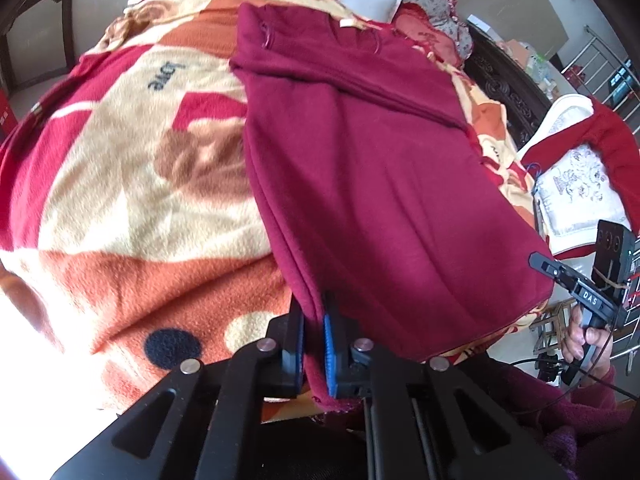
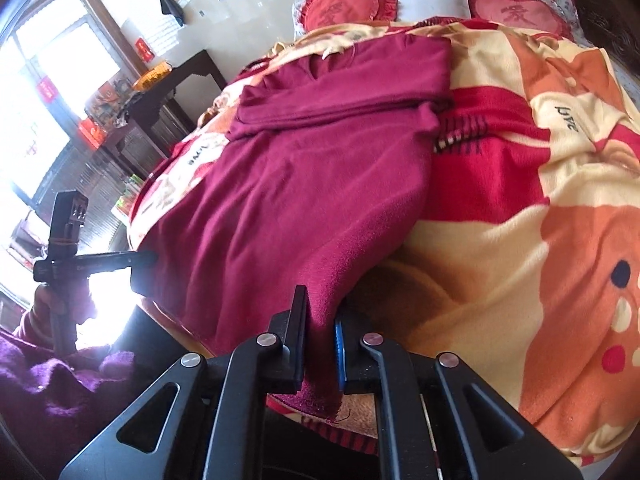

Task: Fold small clothes
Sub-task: 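Close both tools on the dark red shirt hem and lift it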

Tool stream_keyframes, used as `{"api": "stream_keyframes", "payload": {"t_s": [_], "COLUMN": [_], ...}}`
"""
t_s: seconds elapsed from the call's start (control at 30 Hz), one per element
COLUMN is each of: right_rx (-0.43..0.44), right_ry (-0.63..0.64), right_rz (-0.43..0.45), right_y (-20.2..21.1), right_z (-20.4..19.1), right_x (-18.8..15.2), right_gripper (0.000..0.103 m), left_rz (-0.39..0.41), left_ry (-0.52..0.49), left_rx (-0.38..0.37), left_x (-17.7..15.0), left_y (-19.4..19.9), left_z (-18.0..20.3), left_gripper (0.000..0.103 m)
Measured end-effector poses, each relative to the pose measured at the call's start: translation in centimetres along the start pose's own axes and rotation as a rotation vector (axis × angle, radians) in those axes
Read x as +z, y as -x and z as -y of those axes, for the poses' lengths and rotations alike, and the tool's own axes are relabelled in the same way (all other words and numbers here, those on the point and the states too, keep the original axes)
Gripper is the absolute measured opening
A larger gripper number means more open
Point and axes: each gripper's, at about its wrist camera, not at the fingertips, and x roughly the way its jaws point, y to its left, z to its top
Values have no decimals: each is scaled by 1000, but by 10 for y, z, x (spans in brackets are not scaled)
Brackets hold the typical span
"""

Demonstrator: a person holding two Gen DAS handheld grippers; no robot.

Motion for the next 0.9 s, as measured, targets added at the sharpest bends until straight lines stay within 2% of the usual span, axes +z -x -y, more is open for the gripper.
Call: {"api": "stream_keyframes", "payload": {"t_s": [0.27, 0.47, 0.73, 0.9], "right_rx": [89, 94, 75, 24], "right_ry": [-52, -82, -96, -100], "right_rz": [84, 162, 288, 303], "right_y": [20, 28, 24, 3], "right_z": [3, 10, 22, 34], "right_x": [21, 48, 117, 168], "right_gripper": [0, 0, 0, 0], "left_rz": [88, 170, 264, 308], "left_ry": [24, 42, -4, 9], "left_rx": [-65, -86, -49, -10], "left_x": [28, 67, 134, 185], "left_y": [27, 41, 43, 30], "left_z": [-4, -7, 5, 0], "left_gripper": [8, 8, 8, 8]}}
